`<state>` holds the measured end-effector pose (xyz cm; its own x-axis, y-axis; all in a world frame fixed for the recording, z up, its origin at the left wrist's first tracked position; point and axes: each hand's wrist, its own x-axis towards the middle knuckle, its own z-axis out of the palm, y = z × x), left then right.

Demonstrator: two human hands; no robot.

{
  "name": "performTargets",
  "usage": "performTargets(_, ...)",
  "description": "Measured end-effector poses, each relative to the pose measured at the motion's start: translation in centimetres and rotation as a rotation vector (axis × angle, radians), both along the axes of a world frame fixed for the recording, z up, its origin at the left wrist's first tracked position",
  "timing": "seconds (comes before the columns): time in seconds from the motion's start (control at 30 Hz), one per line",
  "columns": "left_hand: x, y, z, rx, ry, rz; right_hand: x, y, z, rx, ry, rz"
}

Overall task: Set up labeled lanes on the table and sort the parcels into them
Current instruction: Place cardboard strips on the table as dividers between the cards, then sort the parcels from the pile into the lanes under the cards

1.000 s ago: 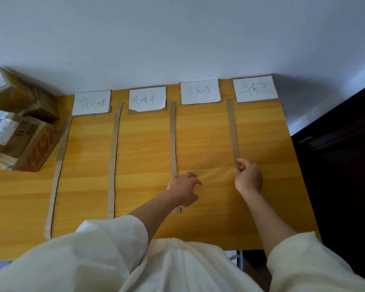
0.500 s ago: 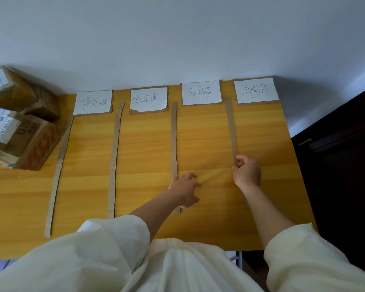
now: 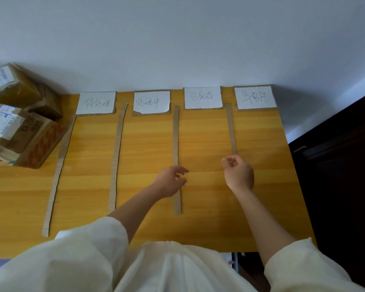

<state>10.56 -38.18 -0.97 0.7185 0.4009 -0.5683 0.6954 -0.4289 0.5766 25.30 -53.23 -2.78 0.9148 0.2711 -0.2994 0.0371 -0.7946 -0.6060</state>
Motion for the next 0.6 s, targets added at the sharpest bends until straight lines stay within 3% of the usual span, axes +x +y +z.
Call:
performTargets(0.23, -6.4, 3.3, 0.4, -0.031, -0.071, 0.359, -5.3, 3.3, 2.0, 0.071, 0.164, 0.270)
performTargets(0.4, -10.7, 5.8, 0.3, -0.029, -0.126, 0.489, -10.2, 7.0, 2.6, 0.074, 0.316, 0.426)
performTargets(0.6, -15.7, 10.4, 0.5, -0.037, -0.160, 0.547, -16.3, 12.9, 2.9, 0.057, 0.368, 0.474)
